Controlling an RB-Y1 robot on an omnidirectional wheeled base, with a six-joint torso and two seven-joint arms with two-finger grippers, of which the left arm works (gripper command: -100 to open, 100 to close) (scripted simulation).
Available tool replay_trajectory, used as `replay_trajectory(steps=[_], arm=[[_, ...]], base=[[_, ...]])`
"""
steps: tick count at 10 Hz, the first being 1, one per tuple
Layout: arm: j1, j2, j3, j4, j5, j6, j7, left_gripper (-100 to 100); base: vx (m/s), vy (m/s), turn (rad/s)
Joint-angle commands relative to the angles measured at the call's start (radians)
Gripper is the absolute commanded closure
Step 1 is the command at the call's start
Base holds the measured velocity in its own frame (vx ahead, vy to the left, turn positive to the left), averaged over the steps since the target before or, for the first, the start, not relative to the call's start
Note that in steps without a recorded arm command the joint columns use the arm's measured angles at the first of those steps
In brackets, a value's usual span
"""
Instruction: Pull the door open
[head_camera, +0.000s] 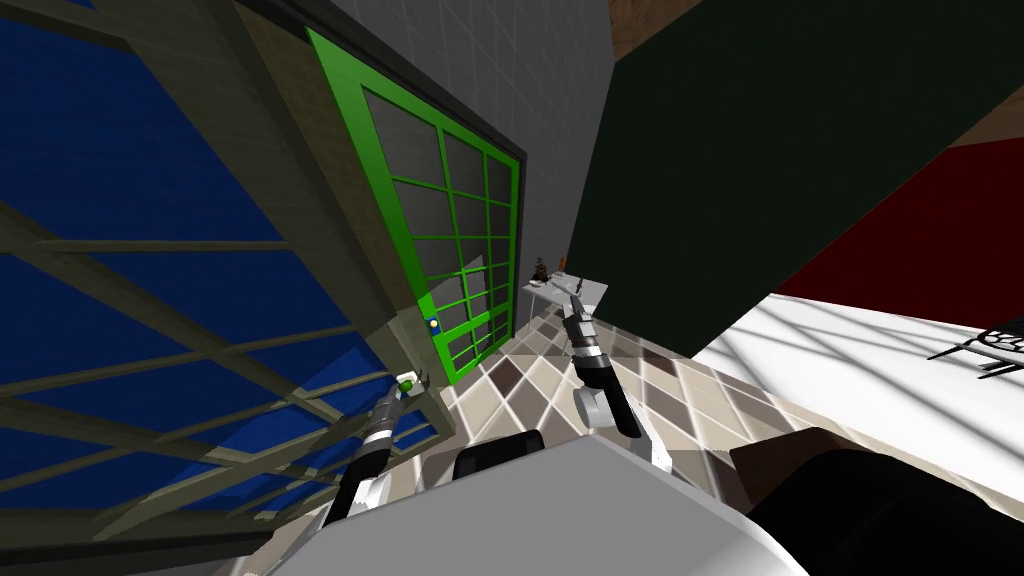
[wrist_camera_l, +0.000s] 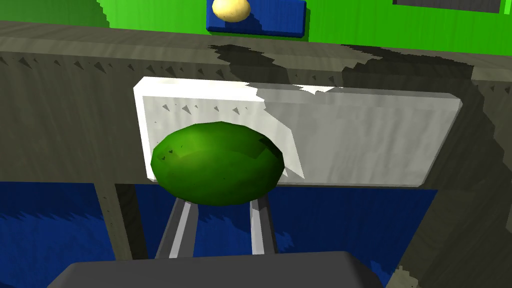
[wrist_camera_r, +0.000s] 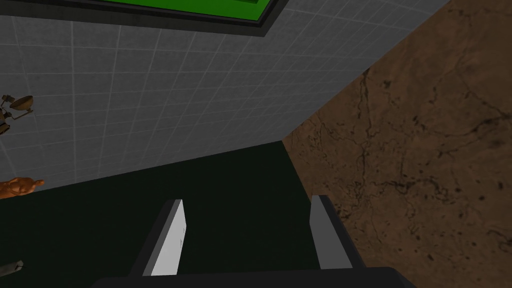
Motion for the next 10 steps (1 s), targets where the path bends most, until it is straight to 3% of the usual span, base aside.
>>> replay_trajectory(steps=[1,8,10], arm=[[-0.024,-0.01,-0.016,0.028,0.001,-0.02,0.035,100],[-0.028,-0.001,-0.051,0.032,0.064,-0.02,0.233,100],[-0.028,-0.001,-0.051,0.032,0.064,-0.02,0.243,100]], base=[[-0.032,0.009,-0.034],[-0.044,0.015,-0.053],[-0.021,0.001,-0.01]])
